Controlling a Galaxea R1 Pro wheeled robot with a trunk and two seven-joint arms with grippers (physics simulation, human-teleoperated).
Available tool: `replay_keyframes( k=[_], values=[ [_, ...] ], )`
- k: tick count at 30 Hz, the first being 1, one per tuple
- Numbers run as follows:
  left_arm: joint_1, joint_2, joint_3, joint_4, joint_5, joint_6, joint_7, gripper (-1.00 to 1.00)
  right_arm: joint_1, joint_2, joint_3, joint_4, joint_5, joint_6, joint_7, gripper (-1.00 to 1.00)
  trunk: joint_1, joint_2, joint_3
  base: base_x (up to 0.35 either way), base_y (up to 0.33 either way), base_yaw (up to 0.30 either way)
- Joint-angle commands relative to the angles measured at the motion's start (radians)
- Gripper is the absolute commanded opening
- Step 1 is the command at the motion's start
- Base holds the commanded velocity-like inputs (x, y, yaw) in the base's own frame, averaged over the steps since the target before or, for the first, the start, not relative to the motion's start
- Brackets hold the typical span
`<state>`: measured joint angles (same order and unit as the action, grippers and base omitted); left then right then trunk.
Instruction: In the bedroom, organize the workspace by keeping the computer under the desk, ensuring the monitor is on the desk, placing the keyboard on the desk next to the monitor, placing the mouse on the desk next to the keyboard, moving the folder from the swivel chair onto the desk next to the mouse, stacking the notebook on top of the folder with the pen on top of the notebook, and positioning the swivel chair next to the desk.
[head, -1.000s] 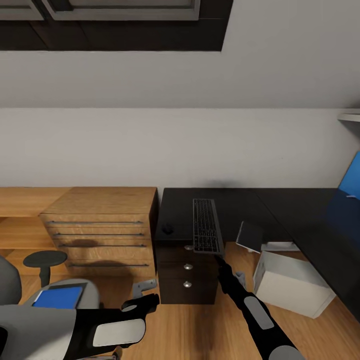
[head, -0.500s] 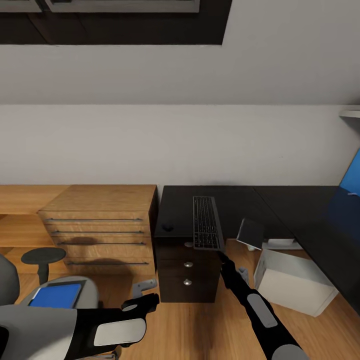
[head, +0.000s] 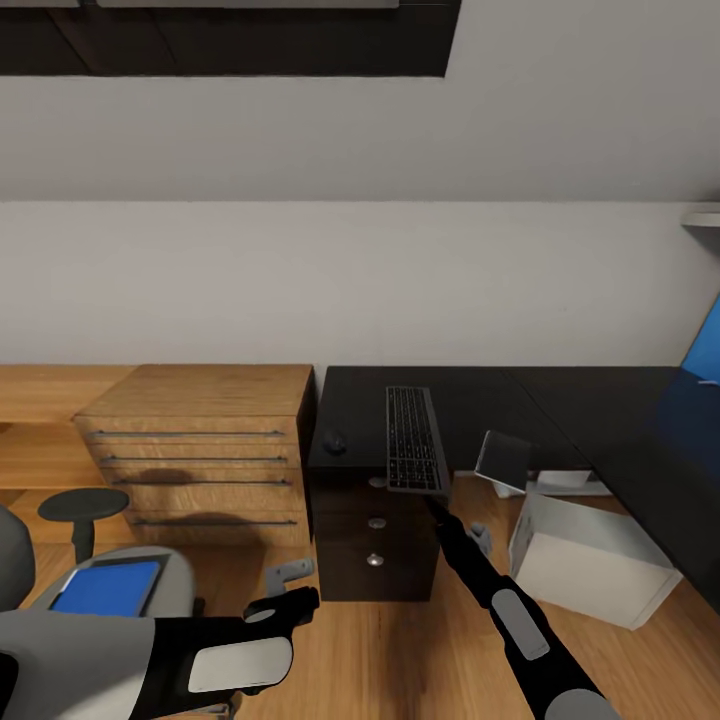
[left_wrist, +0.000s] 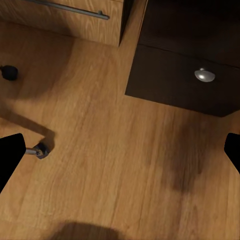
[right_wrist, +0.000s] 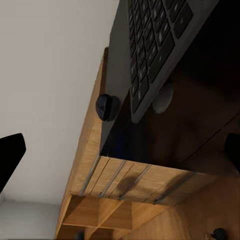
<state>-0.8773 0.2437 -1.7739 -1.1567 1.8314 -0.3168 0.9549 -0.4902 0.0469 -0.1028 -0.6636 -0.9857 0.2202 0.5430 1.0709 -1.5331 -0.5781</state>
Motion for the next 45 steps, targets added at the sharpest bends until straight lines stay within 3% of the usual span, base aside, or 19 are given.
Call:
replay_keyframes(
  k=[1, 28, 35, 38, 45],
  values=[
    [-0.002, 0.0, -0.002, -0.001, 0.005, -0.005, 0.001, 1.0, -0.001, 0.001, -0.005, 0.0, -0.008, 0.01, 0.005, 1.0, 0.004, -0.008, -0.004, 0.0, 0.0, 0.0],
    [-0.002, 0.0, -0.004, -0.008, 0.006, -0.005, 0.001, 1.0, -0.001, -0.015, -0.012, 0.007, -0.017, 0.045, 0.008, 1.0, 0.107, -0.197, -0.089, 0.0, 0.0, 0.0],
    [-0.002, -0.012, -0.004, -0.01, 0.007, -0.004, 0.001, 1.0, -0.001, -0.017, -0.012, 0.007, -0.017, 0.047, 0.009, 1.0, 0.134, -0.246, -0.111, 0.0, 0.0, 0.0],
    [-0.002, -0.014, -0.005, -0.011, 0.007, -0.005, 0.001, 1.0, -0.001, -0.018, -0.012, 0.006, -0.018, 0.047, 0.009, 1.0, 0.134, -0.246, -0.111, 0.0, 0.0, 0.0],
    [-0.002, -0.015, -0.053, -0.011, 0.006, -0.007, 0.001, 1.0, -0.001, -0.017, -0.01, 0.005, -0.014, 0.045, 0.011, 1.0, 0.134, -0.246, -0.111, 0.014, 0.0, 0.0]
  ],
)
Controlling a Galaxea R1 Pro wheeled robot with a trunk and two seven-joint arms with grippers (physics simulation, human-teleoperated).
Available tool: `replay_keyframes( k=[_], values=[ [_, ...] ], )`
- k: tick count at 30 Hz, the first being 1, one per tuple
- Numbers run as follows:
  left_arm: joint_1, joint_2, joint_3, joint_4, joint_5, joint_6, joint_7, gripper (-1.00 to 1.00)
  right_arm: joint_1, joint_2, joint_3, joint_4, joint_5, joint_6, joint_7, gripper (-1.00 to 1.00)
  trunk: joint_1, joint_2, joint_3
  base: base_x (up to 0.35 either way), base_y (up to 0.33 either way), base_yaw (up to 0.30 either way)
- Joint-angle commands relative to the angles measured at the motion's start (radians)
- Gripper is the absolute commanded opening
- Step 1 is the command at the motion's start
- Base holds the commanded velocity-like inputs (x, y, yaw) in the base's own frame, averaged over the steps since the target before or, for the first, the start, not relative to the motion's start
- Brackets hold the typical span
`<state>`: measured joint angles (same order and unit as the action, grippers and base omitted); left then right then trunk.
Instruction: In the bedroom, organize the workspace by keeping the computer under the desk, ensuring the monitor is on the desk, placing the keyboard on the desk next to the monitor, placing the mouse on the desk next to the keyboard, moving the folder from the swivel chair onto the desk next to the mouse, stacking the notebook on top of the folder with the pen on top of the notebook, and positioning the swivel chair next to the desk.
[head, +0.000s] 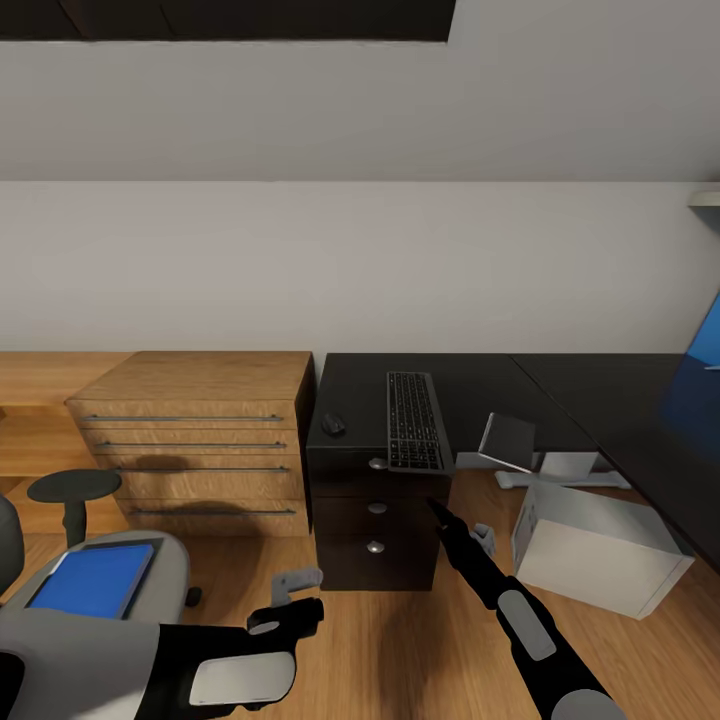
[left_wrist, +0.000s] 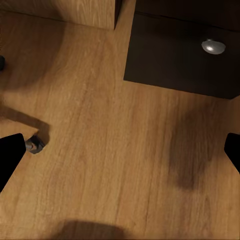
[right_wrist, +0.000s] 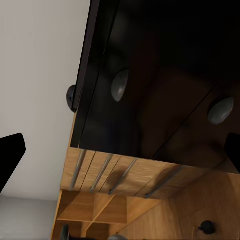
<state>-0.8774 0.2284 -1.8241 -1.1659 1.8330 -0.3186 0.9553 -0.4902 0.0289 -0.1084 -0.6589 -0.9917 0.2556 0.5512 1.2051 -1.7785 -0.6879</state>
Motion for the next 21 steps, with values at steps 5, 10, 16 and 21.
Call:
replay_keyframes(
  k=[5, 10, 16, 21],
  values=[
    [-0.002, 0.0, -0.007, -0.001, 0.005, -0.005, 0.001, 1.0, -0.001, -0.002, -0.001, -0.005, 0.006, 0.007, 0.003, 1.0, 0.0, -0.001, -0.001, 0.027, 0.0, 0.0],
    [-0.002, 0.0, -0.007, -0.001, 0.005, -0.005, 0.001, 1.0, -0.001, -0.017, 0.001, -0.008, 0.015, 0.009, 0.004, 1.0, 0.0, -0.001, -0.001, 0.003, 0.0, 0.0],
    [-0.002, 0.0, -0.007, -0.001, 0.005, -0.004, 0.001, 1.0, -0.001, -0.021, 0.001, -0.008, 0.017, 0.01, 0.003, 1.0, 0.0, -0.001, -0.001, 0.0, 0.0, 0.0],
    [-0.002, 0.0, -0.007, -0.001, 0.005, -0.005, 0.002, 1.0, 0.0, -0.021, 0.001, -0.009, 0.018, 0.01, 0.007, 1.0, 0.0, -0.001, -0.001, 0.0, 0.0, 0.0]
  ],
)
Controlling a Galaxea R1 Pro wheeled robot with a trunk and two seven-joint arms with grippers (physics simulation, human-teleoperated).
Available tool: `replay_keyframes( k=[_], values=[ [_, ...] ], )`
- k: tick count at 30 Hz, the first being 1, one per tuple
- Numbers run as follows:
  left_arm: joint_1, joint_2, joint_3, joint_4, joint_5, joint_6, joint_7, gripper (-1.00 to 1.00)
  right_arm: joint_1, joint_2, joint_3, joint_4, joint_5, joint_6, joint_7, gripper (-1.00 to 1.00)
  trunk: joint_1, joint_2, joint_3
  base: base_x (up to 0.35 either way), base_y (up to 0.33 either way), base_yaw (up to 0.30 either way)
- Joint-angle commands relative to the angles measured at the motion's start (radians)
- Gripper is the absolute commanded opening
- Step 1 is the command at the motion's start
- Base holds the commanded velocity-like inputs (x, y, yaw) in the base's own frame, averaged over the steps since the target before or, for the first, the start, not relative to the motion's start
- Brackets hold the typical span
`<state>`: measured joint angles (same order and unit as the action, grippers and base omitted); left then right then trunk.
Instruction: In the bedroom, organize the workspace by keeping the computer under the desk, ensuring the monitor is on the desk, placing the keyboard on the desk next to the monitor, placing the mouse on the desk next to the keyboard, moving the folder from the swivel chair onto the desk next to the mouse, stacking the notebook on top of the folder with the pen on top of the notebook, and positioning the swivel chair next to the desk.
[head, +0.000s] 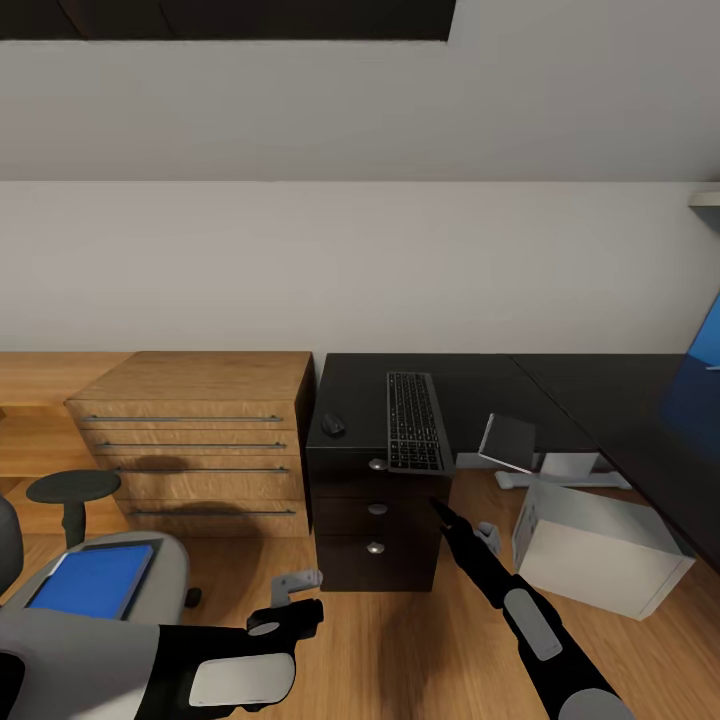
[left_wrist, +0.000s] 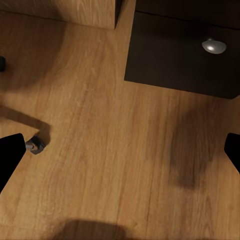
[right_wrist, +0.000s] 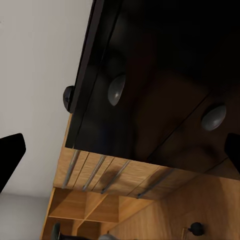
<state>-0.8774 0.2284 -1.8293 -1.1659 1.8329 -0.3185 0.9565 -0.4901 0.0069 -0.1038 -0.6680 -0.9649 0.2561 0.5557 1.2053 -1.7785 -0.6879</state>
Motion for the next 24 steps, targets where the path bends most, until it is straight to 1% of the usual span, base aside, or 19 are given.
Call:
replay_keyframes(
  k=[1, 18, 24],
  values=[
    [-0.002, 0.0, -0.002, -0.001, 0.005, -0.005, 0.001, 1.0, 0.0, 0.001, -0.004, 0.0, -0.009, 0.009, 0.002, 1.0, 0.0, -0.001, -0.001, 0.0, 0.0, 0.0],
    [-0.002, 0.0, -0.004, -0.001, 0.005, -0.005, 0.001, 1.0, 0.001, 0.0, -0.004, -0.001, -0.01, 0.009, 0.003, 1.0, 0.0, -0.001, -0.001, 0.0, 0.0, 0.0],
    [-0.002, 0.0, -0.004, -0.001, 0.004, -0.005, 0.001, 1.0, 0.0, 0.001, -0.004, -0.002, -0.011, 0.009, 0.003, 1.0, -0.023, 0.041, 0.018, 0.0, 0.0, 0.0]
  ],
)
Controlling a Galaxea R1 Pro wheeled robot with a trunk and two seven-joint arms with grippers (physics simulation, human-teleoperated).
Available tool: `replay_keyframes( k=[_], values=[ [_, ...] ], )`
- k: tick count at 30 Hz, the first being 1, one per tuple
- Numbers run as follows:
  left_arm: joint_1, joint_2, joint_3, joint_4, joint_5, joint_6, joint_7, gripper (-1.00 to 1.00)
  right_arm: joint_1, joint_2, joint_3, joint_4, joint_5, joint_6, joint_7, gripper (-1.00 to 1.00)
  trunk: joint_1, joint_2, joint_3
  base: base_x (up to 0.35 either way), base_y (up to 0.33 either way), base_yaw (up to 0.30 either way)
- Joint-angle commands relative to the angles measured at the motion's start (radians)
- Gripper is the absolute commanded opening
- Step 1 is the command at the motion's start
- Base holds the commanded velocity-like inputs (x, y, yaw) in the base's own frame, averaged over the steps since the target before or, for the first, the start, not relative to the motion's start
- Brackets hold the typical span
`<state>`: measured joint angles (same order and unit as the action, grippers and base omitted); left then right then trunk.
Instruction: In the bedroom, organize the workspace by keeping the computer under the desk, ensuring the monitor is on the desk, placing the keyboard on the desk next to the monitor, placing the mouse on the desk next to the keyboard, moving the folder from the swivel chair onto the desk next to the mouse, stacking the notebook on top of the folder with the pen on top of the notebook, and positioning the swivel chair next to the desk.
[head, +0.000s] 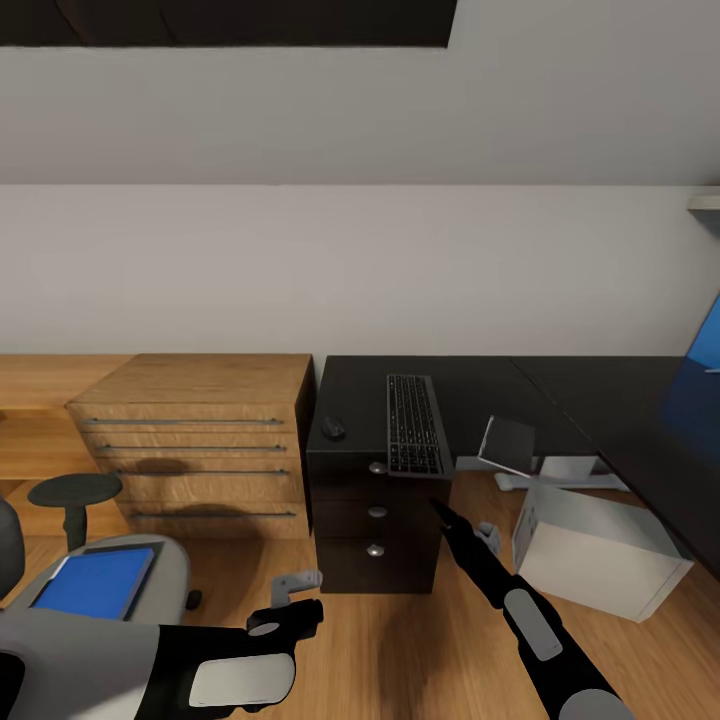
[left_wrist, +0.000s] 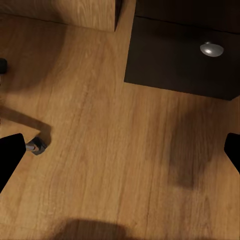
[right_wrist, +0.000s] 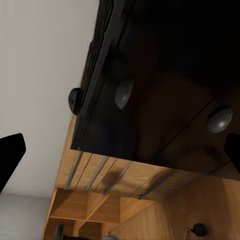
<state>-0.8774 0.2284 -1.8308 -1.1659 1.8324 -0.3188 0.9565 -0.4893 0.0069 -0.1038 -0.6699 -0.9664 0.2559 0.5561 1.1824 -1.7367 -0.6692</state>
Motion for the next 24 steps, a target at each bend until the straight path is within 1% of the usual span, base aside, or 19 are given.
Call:
replay_keyframes(
  k=[1, 3, 18, 24],
  values=[
    [-0.002, 0.0, -0.002, -0.001, 0.005, -0.005, 0.001, 1.0, 0.0, 0.001, -0.004, 0.0, -0.009, 0.009, 0.002, 1.0, -0.004, 0.007, 0.002, 0.0, 0.0, 0.0],
    [-0.002, 0.0, -0.002, -0.001, 0.005, -0.005, 0.001, 1.0, 0.0, 0.001, -0.004, 0.0, -0.009, 0.009, 0.002, 1.0, -0.012, 0.021, 0.008, 0.0, 0.0, 0.0],
    [-0.002, 0.0, -0.002, -0.001, 0.005, -0.005, 0.001, 1.0, 0.0, 0.001, -0.006, 0.001, -0.01, 0.009, -0.003, 1.0, -0.012, 0.021, 0.008, 0.001, 0.0, 0.0],
    [-0.002, 0.0, -0.003, -0.001, 0.004, -0.005, 0.0, 1.0, -0.001, 0.001, -0.006, 0.002, -0.009, 0.009, -0.007, 1.0, -0.012, 0.021, 0.008, 0.151, 0.0, 0.0]
  ],
)
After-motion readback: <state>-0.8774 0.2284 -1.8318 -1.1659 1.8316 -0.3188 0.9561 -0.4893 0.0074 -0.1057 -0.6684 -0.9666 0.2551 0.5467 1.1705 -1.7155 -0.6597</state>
